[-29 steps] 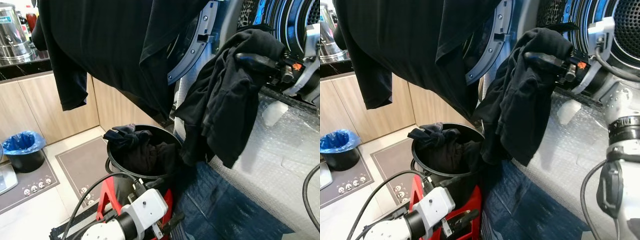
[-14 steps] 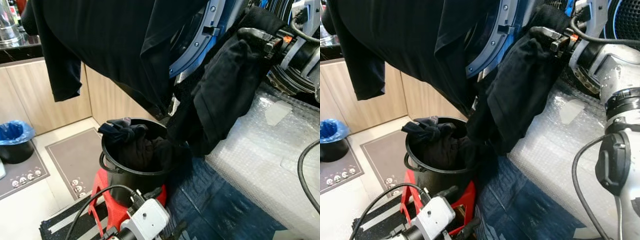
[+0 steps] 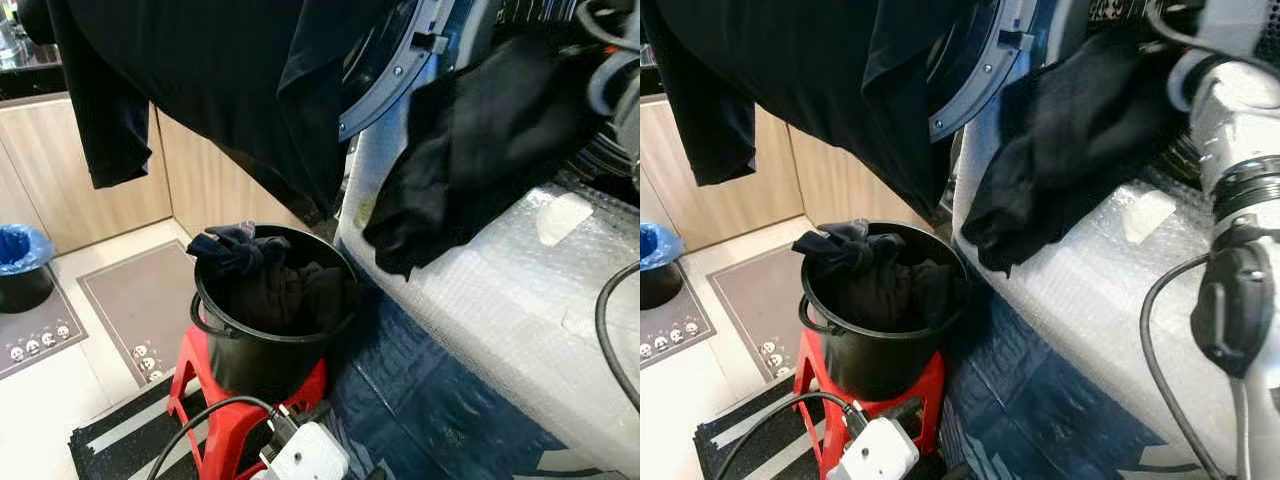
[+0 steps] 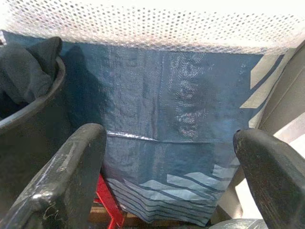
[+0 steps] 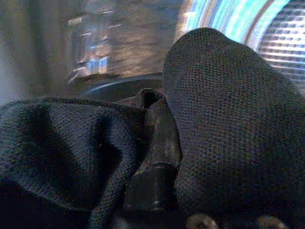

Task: Clothes washing

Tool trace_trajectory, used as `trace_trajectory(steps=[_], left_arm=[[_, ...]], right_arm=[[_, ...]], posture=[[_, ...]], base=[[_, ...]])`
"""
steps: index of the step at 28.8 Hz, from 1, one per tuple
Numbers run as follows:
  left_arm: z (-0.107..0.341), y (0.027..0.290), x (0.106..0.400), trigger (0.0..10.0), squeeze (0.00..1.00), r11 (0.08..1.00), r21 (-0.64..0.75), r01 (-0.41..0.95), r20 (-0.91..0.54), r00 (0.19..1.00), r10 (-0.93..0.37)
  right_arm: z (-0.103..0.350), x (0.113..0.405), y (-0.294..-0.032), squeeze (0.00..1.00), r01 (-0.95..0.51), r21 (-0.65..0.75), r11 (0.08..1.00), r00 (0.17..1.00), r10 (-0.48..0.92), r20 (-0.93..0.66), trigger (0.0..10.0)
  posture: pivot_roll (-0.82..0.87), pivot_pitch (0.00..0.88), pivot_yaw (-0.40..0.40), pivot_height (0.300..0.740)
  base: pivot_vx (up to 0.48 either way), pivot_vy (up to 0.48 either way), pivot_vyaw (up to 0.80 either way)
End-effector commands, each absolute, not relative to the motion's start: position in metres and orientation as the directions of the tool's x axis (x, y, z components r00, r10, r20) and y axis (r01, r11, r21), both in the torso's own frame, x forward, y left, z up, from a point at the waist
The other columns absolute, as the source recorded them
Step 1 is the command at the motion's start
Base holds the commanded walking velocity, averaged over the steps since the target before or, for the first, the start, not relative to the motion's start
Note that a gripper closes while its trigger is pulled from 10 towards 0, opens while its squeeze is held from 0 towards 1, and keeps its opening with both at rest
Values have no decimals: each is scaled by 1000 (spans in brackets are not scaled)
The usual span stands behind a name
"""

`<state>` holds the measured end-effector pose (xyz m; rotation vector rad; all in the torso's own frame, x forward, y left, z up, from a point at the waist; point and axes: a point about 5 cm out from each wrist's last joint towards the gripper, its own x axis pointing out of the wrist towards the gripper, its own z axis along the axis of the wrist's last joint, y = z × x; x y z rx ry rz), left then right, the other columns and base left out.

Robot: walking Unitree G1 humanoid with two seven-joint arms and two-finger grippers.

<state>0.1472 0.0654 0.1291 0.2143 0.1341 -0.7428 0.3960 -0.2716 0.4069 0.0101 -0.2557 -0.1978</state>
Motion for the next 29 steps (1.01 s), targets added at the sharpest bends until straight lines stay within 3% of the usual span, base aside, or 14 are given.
trace_trajectory(steps=[1, 4, 6, 14, 20, 26, 29], left_arm=[[135, 59, 141, 10000, 0, 709, 115, 696, -174, 717, -675], [135, 58, 139, 10000, 0, 713, 102, 694, -177, 718, -674], [134, 56, 136, 10000, 0, 714, 90, 694, -178, 717, -674], [134, 53, 136, 10000, 0, 724, 76, 686, -178, 724, -667], [135, 54, 136, 10000, 0, 727, 78, 682, -175, 727, -664], [136, 54, 137, 10000, 0, 732, 74, 678, -175, 731, -660], [136, 55, 138, 10000, 0, 732, 78, 677, -176, 732, -658]], right_arm=[[432, 382, -290, 0, 274, 114, 955, 896, -297, 330, 10000], [438, 377, -296, 0, 303, 200, 932, 868, -356, 347, 10000], [449, 366, -311, 0, 378, 310, 872, 799, -477, 367, 10000], [478, 344, -323, 0, 363, 492, 791, 670, -588, 452, 10000], [479, 342, -324, 0, 352, 552, 756, 626, -629, 462, 10000], [454, 368, -299, 0, 351, 385, 853, 752, -502, 427, 10000], [428, 386, -281, 0, 359, 179, 916, 852, -400, 337, 10000]], posture=[[170, 135, -223, 740], [168, 135, -224, 740], [170, 130, -226, 740], [176, 108, -227, 740], [175, 109, -220, 740], [172, 118, -210, 740], [174, 118, -207, 740]], base=[[0, 0, 0], [0, 0, 0], [0, 0, 0], [0, 0, 0], [0, 0, 0], [0, 0, 0], [0, 0, 0]])
